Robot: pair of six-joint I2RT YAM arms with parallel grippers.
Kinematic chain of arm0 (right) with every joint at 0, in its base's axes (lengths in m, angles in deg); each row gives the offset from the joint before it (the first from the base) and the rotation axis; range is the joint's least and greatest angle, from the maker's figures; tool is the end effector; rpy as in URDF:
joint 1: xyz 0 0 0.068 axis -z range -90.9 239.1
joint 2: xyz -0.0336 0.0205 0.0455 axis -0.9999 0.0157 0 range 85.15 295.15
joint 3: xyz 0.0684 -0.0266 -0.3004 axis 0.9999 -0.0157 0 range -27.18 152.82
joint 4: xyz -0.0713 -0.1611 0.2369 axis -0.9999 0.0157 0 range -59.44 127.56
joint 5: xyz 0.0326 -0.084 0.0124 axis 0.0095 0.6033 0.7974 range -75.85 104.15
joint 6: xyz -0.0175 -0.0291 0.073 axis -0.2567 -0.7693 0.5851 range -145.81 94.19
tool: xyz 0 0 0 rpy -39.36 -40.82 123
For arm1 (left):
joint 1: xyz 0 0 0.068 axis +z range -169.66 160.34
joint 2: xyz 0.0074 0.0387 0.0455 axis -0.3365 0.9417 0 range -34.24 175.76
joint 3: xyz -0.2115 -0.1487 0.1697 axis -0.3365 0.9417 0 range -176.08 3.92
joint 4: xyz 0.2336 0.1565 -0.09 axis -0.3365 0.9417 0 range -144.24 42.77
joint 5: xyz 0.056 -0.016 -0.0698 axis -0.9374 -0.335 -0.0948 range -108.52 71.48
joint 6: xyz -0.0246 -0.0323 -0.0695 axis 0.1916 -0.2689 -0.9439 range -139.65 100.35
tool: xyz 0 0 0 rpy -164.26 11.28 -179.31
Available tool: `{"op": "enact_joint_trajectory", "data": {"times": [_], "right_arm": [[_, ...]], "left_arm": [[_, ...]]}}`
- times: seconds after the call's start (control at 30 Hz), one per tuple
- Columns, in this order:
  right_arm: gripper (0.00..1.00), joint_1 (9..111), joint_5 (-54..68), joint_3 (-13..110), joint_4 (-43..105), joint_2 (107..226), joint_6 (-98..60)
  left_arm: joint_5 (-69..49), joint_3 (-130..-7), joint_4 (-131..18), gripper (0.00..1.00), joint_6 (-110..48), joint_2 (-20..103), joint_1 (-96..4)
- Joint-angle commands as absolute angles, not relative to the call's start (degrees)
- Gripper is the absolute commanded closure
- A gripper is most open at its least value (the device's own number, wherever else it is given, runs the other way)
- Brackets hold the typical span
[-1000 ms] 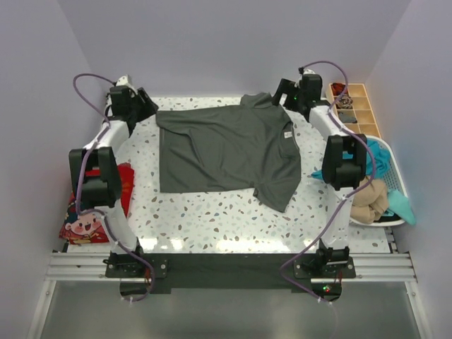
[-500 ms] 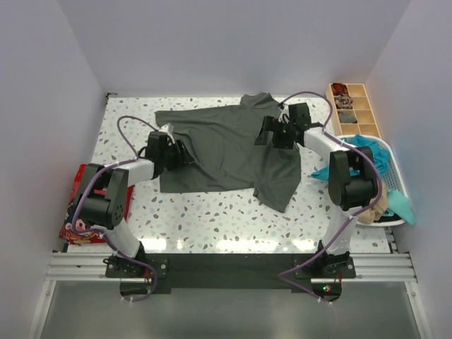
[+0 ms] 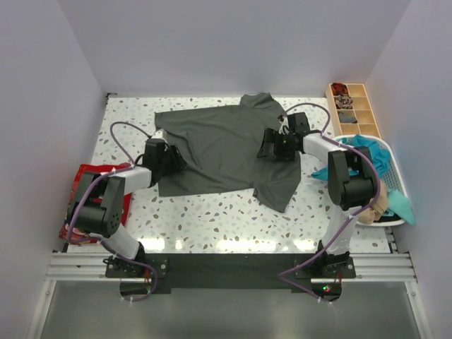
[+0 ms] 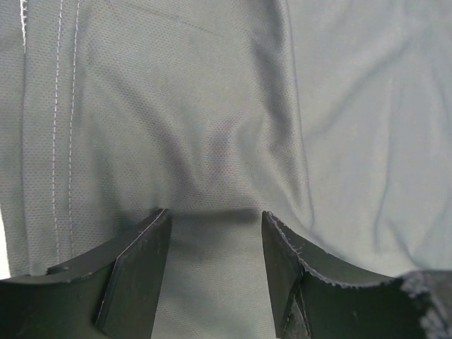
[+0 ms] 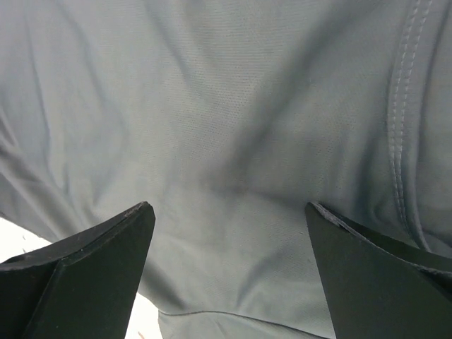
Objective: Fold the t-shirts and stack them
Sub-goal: Flatten out the tshirt
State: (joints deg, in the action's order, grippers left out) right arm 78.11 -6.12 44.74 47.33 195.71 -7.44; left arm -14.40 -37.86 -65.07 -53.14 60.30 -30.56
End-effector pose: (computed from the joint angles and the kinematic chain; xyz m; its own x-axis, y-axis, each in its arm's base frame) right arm 0.4487 0.1117 0.1526 -0.8842 0.1293 -0.4488 -0.0983 0.8878 0.4496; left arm 0.3607 -0.0746 0.1310 -0.6803 -0.4295 -0.5939 -0.1609 0.8781 -0.4507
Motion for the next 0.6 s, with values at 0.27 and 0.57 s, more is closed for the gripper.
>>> {"op": "enact_joint_trajectory", "data": {"times": [0.27,0.57], "right_arm": [[0.07,76.18,3.69,36.72,54.55,190.10,-5.86],[0.07,74.77,10.37,30.03,56.74,179.20,-7.26]], "left_arm": [[-21.07,-26.76,-47.21,0.42,-58.05,51.19,-30.39],[-20.82,-26.48,-38.16,0.43,-54.02,45.74,-30.39]]}}
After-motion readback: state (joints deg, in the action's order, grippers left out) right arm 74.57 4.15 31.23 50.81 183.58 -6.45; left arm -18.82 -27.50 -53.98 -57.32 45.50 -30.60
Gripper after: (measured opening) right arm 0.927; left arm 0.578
